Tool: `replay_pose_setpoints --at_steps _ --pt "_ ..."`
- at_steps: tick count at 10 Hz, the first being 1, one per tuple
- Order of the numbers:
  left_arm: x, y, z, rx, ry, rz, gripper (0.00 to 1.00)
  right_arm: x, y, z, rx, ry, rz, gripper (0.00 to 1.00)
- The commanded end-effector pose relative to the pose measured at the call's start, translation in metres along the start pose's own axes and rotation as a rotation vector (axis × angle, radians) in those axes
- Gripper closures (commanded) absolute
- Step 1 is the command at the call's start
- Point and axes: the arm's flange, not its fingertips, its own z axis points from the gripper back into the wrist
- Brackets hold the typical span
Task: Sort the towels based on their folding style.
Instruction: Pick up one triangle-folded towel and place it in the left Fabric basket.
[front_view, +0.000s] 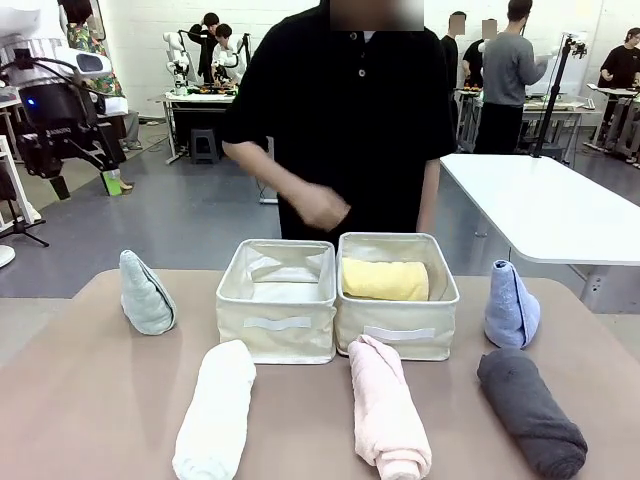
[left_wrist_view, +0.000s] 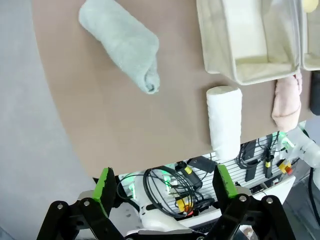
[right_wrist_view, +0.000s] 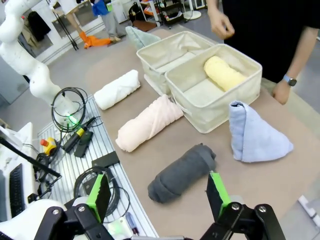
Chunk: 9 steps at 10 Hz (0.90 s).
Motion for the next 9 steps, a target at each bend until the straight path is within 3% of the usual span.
replay_pose_setpoints --at_steps 1,4,9 --pt "0.004 -0.007 -0.029 -0.019 -0.06 0.045 0.0 0.001 -0.001 -0.002 0.013 -0.033 0.018 0.0" --pt "0.021 -0.003 -0.075 0.098 -0.099 0.169 0.0 0.001 -0.001 -0.002 0.013 -0.033 0.018 0.0" --pt "0.062 -0.003 -0.126 0.118 -0.067 0.316 0.0 0.001 -0.001 -0.002 0.013 -0.033 0.018 0.0"
